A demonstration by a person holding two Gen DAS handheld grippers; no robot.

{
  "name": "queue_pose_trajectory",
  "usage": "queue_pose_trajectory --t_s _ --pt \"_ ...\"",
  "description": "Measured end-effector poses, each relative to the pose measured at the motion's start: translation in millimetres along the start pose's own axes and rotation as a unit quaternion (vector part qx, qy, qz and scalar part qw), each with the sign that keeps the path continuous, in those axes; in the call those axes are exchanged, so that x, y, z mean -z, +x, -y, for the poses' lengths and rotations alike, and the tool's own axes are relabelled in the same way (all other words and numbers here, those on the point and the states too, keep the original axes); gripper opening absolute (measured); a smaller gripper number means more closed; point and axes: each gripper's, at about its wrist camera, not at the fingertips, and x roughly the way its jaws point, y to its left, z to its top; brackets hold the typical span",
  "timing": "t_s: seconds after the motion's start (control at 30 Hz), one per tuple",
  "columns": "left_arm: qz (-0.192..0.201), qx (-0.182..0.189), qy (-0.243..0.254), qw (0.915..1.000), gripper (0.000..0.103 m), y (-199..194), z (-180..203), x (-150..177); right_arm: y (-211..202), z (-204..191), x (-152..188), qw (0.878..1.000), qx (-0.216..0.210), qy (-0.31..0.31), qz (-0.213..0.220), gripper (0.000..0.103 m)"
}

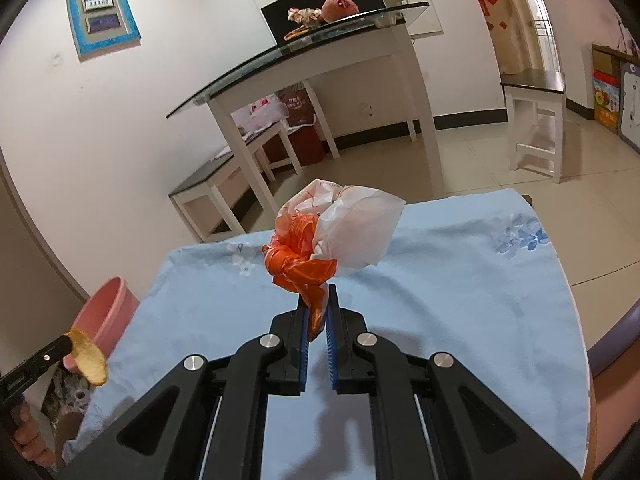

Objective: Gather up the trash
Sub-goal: 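Carry the orange bag and orange peel over the pink bucket with both tools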

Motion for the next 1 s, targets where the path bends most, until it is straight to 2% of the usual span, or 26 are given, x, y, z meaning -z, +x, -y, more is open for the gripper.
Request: queue_pose_trajectory --t_s 0.27,0.53,1.0 --pt "-0.003 -0.011 -0.018 0.9998 0.003 -10.7 -13.5 7.7 -15.8 -46.8 1.9 0.999 0.004 -0.049 -0.018 0.007" --pt "0.009 -0.011 -0.03 0.9994 0.003 -20.5 -25.5 10.3 -47.3 -121.4 15.0 0.994 -0.042 -0.099 -0.026 0.007" --pt "0.049 -0.028 -0.051 0.9971 0.003 -46.9 -53.8 3.2 -39.6 -214.2 46.0 0.984 -0.068 -0.157 -0.05 0.007"
